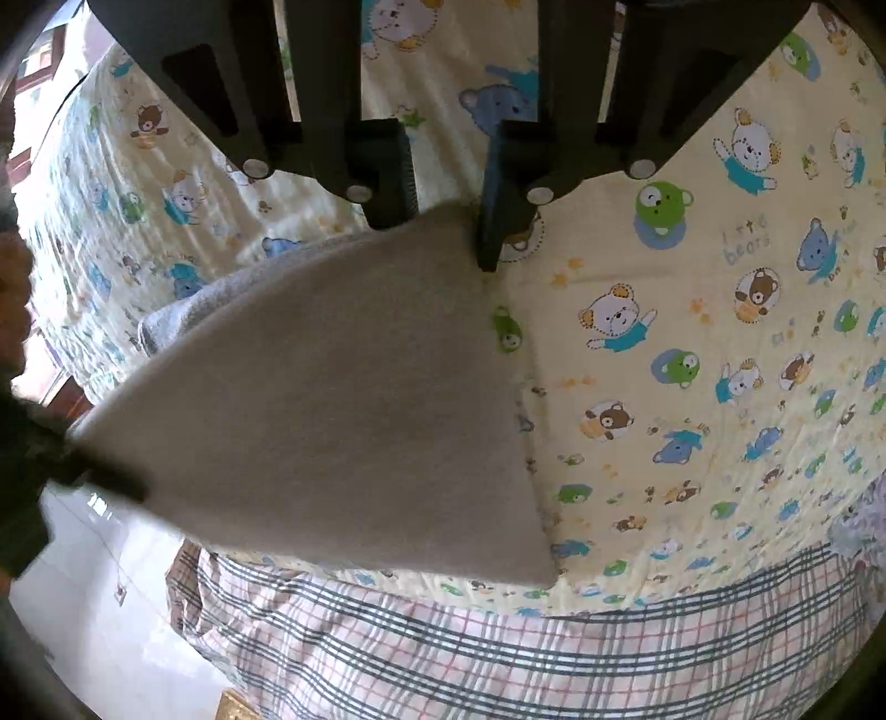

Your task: Fold small clothes

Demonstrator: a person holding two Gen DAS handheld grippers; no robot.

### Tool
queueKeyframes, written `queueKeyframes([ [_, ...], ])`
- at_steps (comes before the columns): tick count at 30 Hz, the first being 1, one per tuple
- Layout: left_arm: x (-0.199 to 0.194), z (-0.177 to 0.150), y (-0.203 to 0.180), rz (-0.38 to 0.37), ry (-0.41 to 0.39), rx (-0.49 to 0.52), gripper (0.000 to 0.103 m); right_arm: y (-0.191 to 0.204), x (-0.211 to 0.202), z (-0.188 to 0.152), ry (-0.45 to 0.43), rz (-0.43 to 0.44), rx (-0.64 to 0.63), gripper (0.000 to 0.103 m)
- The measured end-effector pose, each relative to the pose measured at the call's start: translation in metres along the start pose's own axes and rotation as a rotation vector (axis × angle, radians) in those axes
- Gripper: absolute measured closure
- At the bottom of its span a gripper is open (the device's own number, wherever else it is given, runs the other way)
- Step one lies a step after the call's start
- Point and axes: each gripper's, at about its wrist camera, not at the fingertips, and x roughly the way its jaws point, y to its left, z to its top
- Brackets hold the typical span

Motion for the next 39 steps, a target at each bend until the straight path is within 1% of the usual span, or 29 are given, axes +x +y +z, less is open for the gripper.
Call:
queueKeyframes([
  [1,0.0,0.0,-0.003,-0.001,0.0,0.005,0.084,0.001,-0.012,0.001,-0.027,-0.006,-0.004,0.093],
  [2,0.0,0.001,-0.005,0.002,-0.001,0.012,0.085,0.002,-0.019,0.0,-0.038,-0.032,-0.014,0.093],
  [3,0.001,0.0,-0.007,0.009,0.001,0.02,0.087,-0.001,-0.021,-0.004,-0.029,-0.059,-0.018,0.093],
  [5,0.006,0.0,-0.01,0.025,0.021,0.034,0.088,-0.019,-0.01,-0.02,0.027,-0.117,0.022,0.093],
  [7,0.009,-0.001,-0.01,0.023,0.038,0.029,0.088,-0.035,0.003,-0.036,0.069,-0.165,0.057,0.093],
  [9,0.012,-0.002,-0.007,0.015,0.05,0.011,0.088,-0.048,0.012,-0.048,0.079,-0.182,0.101,0.093],
  [11,0.013,-0.001,-0.002,0.0,0.06,-0.017,0.087,-0.054,0.018,-0.051,0.063,-0.19,0.14,0.093],
  [13,0.013,0.0,-0.002,-0.003,0.069,-0.022,0.087,-0.054,0.024,-0.049,0.064,-0.216,0.122,0.093],
  [14,0.012,0.0,-0.002,0.005,0.077,-0.013,0.084,-0.053,0.028,-0.048,0.077,-0.223,0.12,0.093],
  [15,0.01,-0.002,-0.003,0.006,0.082,-0.008,0.084,-0.052,0.028,-0.048,0.079,-0.226,0.121,0.093],
  [17,0.005,-0.004,-0.002,-0.003,0.088,0.004,0.083,-0.052,0.025,-0.048,0.09,-0.216,0.122,0.092],
  [19,-0.006,-0.009,-0.001,-0.014,0.089,0.02,0.08,-0.055,0.02,-0.047,0.095,-0.198,0.137,0.092],
  [21,-0.016,-0.011,0.003,-0.029,0.085,0.016,0.064,-0.058,0.019,-0.047,0.103,-0.182,0.146,0.092],
  [23,-0.027,-0.009,0.008,-0.045,0.064,0.003,0.059,-0.057,0.015,-0.046,0.106,-0.18,0.154,0.088],
  [24,-0.034,-0.005,0.011,-0.052,0.047,-0.004,0.055,-0.055,0.011,-0.044,0.096,-0.162,0.17,0.088],
  [26,-0.041,0.004,0.016,-0.063,0.02,-0.029,0.05,-0.053,0.002,-0.034,0.049,-0.117,0.196,0.087],
  [27,-0.043,0.012,0.02,-0.077,0.006,-0.056,0.049,-0.051,0.0,-0.029,0.029,-0.107,0.197,0.086],
  [28,-0.044,0.018,0.022,-0.092,-0.002,-0.075,0.048,-0.049,-0.002,-0.021,0.012,-0.096,0.193,0.082],
  [30,-0.038,0.034,0.027,-0.117,-0.01,-0.119,0.043,-0.048,0.003,-0.003,0.0,-0.101,0.186,0.068],
  [32,-0.028,0.047,0.028,-0.118,-0.007,-0.146,0.043,-0.05,0.016,0.013,-0.001,-0.11,0.181,0.068],
  [34,-0.014,0.058,0.03,-0.123,0.01,-0.18,0.043,-0.057,0.028,0.022,0.013,-0.111,0.207,0.068],
  [37,0.003,0.071,0.035,-0.153,0.024,-0.235,0.043,-0.065,0.051,0.035,0.036,-0.1,0.231,0.068],
  [39,0.012,0.078,0.036,-0.168,0.026,-0.259,0.043,-0.067,0.062,0.04,0.051,-0.109,0.231,0.068],
])
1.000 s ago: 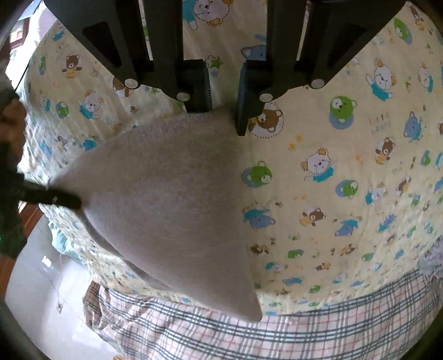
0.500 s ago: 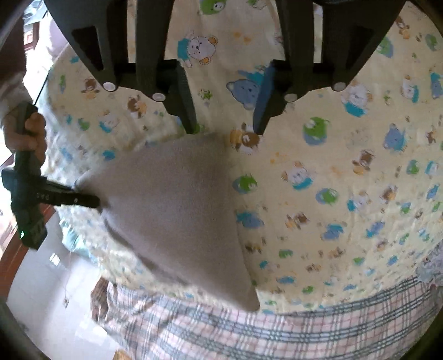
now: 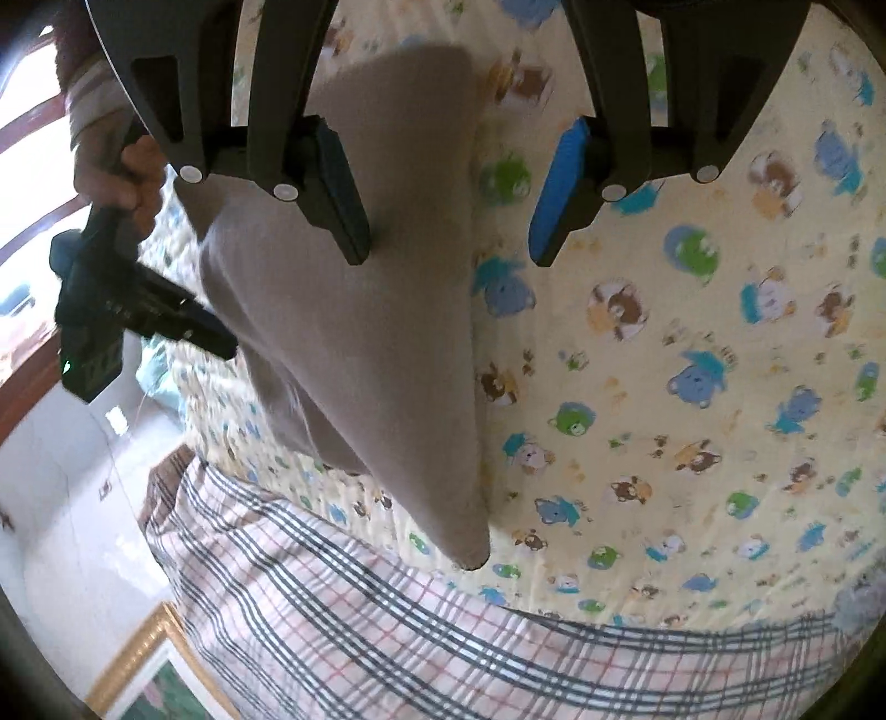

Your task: Fold small clothes

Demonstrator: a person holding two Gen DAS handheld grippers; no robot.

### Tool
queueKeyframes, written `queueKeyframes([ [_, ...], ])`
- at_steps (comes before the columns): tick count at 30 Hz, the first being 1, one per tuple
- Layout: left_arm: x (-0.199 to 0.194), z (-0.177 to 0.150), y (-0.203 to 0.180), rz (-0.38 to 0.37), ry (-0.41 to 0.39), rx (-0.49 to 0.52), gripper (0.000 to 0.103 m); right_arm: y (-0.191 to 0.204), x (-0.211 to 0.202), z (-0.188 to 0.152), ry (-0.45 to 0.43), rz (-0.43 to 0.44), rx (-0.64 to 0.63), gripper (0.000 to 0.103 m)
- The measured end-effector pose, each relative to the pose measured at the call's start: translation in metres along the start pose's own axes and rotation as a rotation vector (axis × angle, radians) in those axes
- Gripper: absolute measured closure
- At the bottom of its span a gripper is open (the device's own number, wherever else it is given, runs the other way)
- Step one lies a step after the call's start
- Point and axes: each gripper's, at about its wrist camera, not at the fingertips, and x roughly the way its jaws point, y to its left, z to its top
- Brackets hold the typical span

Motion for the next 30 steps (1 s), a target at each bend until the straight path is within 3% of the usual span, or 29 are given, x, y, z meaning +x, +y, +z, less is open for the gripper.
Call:
queueKeyframes([
  [4,0.013,0.011,0.0,-0.012,0.001,-0.015,0.041,-0.004,0.018,0.006,0.032,-0.019,0.002,0.07],
  [6,0.018,0.013,-0.001,-0.012,0.003,-0.017,0.041,-0.005,0.021,0.008,0.032,-0.013,0.002,0.094],
  [13,0.019,0.022,-0.012,0.005,-0.014,0.011,0.036,-0.002,-0.028,0.024,-0.148,0.039,0.003,0.096],
  [19,0.043,0.023,-0.012,0.025,0.031,0.013,0.026,-0.028,0.019,0.01,-0.021,-0.085,0.021,0.096],
  [25,0.05,0.022,-0.005,-0.001,0.048,-0.018,0.024,-0.029,0.01,0.006,-0.046,-0.081,0.023,0.095],
  [28,0.054,0.02,-0.006,-0.006,0.053,-0.025,0.023,-0.023,0.0,0.004,-0.065,-0.086,0.03,0.091],
  [29,0.055,0.02,-0.006,-0.009,0.057,-0.029,0.023,-0.021,-0.004,0.003,-0.07,-0.083,0.035,0.08],
  [30,0.057,0.02,-0.006,-0.012,0.061,-0.034,0.023,-0.02,-0.005,0.002,-0.071,-0.071,0.039,0.055],
])
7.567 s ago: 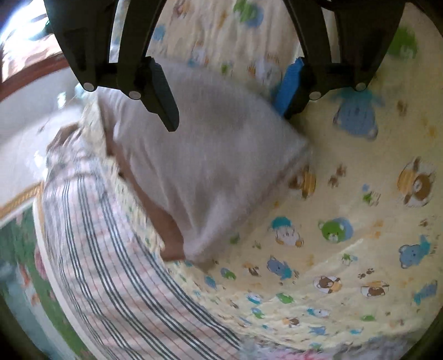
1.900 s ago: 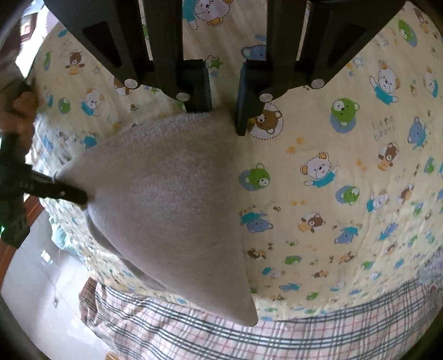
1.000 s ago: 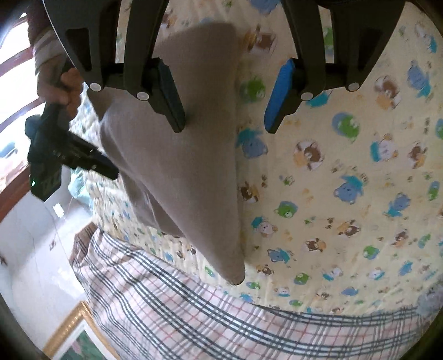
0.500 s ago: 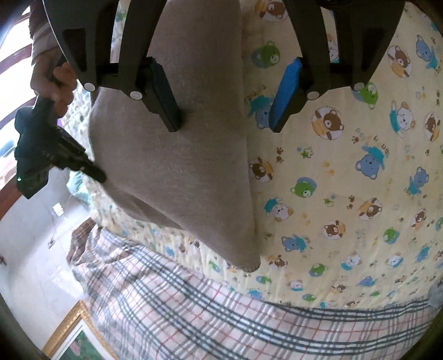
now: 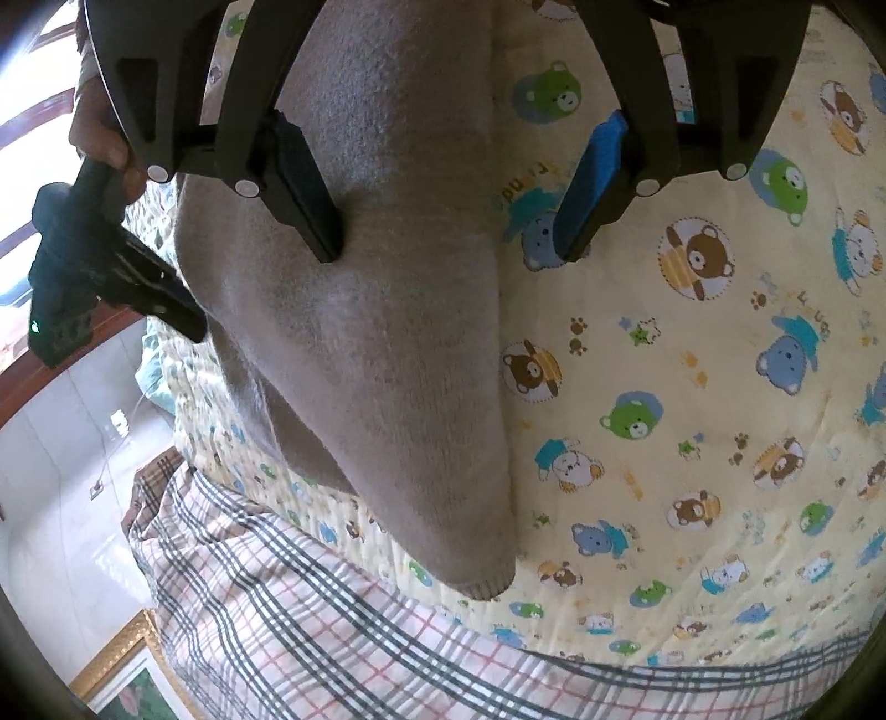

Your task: Fold small clothes

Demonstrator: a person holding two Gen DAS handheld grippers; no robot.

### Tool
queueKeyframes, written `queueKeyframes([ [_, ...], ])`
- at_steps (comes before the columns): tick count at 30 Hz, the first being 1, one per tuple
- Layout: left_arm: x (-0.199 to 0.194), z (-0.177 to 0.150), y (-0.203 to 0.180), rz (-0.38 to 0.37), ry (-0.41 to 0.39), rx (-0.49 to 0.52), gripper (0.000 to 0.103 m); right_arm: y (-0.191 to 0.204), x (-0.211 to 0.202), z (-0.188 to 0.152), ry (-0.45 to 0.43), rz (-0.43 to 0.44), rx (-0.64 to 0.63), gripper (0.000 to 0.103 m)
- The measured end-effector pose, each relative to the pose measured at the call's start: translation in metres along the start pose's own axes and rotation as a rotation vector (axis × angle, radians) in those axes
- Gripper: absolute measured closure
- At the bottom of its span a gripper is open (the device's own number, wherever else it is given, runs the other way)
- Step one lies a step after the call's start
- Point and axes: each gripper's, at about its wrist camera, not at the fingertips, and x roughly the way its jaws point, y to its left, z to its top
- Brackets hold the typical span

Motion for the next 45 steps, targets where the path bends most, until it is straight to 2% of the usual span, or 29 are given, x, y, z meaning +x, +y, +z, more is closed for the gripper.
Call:
queueKeyframes([
  [1,0.001,0.0,0.0,-0.005,0.002,-0.004,0.023,0.0,-0.002,-0.003,-0.002,0.013,0.004,0.04],
  [2,0.002,0.0,0.0,-0.01,0.003,-0.006,0.023,0.0,-0.005,-0.006,-0.011,0.027,0.004,0.021],
  [4,0.005,-0.001,0.0,-0.017,0.004,-0.005,0.023,0.001,-0.005,-0.011,-0.002,0.029,-0.008,0.02],
  [8,0.016,-0.002,-0.006,-0.04,0.013,-0.001,0.026,-0.01,0.022,-0.019,0.095,0.004,0.019,0.02],
  [10,0.02,-0.002,-0.01,-0.083,0.015,0.008,0.041,-0.013,0.027,-0.021,0.093,0.029,0.03,0.02],
  [12,0.02,-0.002,-0.012,-0.078,0.006,0.01,0.047,-0.008,0.034,-0.022,0.13,0.055,0.012,0.022],
  [13,0.018,-0.002,-0.015,-0.067,-0.007,0.026,0.05,-0.004,0.038,-0.023,0.16,0.105,0.021,0.04],
  [15,0.009,-0.004,-0.017,-0.067,-0.032,0.029,0.057,0.003,0.04,-0.026,0.171,0.11,0.018,0.053],
  [18,-0.015,-0.011,-0.015,-0.093,-0.063,0.022,0.061,0.017,0.031,-0.03,0.134,0.111,-0.014,0.06],
  [21,-0.049,-0.022,-0.007,-0.078,-0.105,0.028,0.061,0.037,0.022,-0.035,0.112,0.167,-0.023,0.062],
  [24,-0.089,-0.037,0.015,-0.077,-0.149,-0.012,0.061,0.068,0.025,-0.045,0.119,0.237,-0.058,0.062],
  [28,-0.141,-0.056,0.05,-0.021,-0.209,-0.044,0.061,0.112,0.043,-0.06,0.145,0.34,-0.101,0.062],
  [31,-0.17,-0.069,0.075,0.027,-0.239,-0.068,0.061,0.147,0.059,-0.081,0.175,0.398,-0.132,0.062],
  [35,-0.199,-0.09,0.111,0.055,-0.27,-0.117,0.061,0.183,0.077,-0.104,0.217,0.458,-0.166,0.062],
  [40,-0.206,-0.11,0.15,0.059,-0.265,-0.191,0.06,0.208,0.101,-0.124,0.276,0.487,-0.189,0.062],
  [43,-0.194,-0.119,0.167,0.056,-0.239,-0.223,0.058,0.207,0.117,-0.13,0.314,0.441,-0.184,0.062],
  [45,-0.189,-0.124,0.172,0.042,-0.247,-0.229,0.055,0.2,0.124,-0.132,0.327,0.443,-0.159,0.06],
])
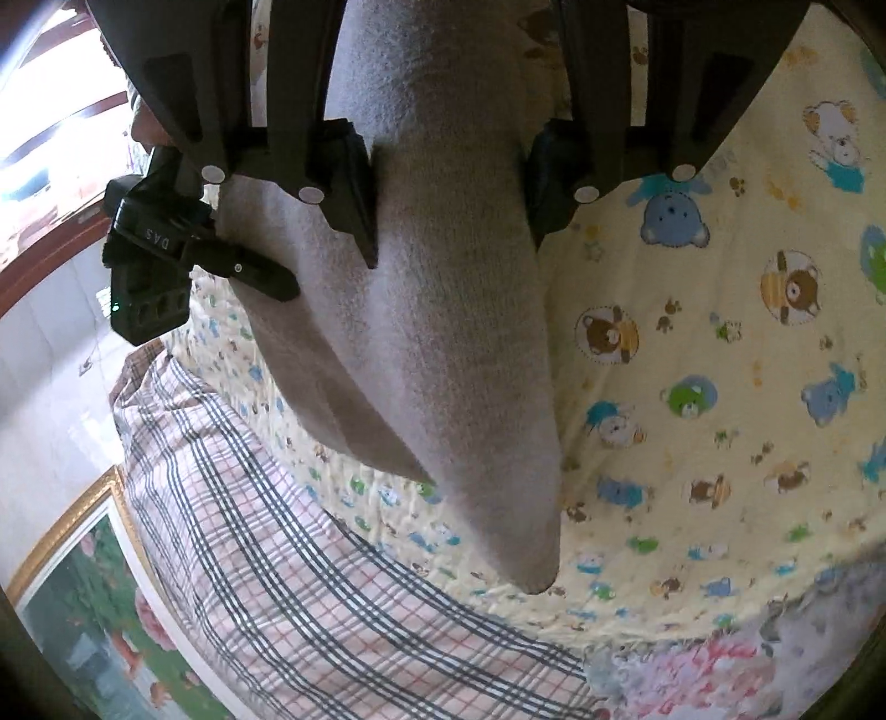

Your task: Fold small clothes

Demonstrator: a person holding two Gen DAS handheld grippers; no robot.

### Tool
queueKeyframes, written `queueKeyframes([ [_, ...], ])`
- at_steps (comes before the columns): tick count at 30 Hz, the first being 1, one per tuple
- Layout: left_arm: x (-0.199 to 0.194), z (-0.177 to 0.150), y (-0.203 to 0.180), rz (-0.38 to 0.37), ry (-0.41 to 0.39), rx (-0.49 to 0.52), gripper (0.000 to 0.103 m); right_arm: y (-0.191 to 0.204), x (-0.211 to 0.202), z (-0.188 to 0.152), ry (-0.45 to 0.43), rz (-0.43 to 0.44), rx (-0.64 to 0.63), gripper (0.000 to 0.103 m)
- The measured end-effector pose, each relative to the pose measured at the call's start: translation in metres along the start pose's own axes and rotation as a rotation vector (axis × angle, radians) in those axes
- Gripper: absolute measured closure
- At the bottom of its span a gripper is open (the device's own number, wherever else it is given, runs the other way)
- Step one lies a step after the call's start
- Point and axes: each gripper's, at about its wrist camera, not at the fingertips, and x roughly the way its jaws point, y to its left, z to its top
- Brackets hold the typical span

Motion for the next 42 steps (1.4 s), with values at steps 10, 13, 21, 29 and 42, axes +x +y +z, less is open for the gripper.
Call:
queueKeyframes([
  [10,-0.006,-0.005,0.008,0.06,-0.009,-0.02,0.036,-0.001,-0.007,-0.001,-0.022,-0.062,0.013,0.043],
  [13,-0.021,-0.007,0.002,0.128,-0.034,0.006,0.036,0.003,-0.024,-0.001,-0.06,-0.089,0.017,0.043],
  [21,-0.06,0.001,-0.005,0.187,-0.121,0.007,0.036,0.035,-0.08,-0.009,-0.207,-0.152,-0.066,0.043],
  [29,-0.042,0.012,-0.009,0.248,-0.098,0.042,0.036,0.04,-0.039,-0.016,-0.084,-0.214,-0.111,0.078],
  [42,0.01,0.019,-0.014,0.393,-0.003,0.138,0.034,0.025,-0.018,-0.006,-0.037,-0.358,-0.179,0.091],
])
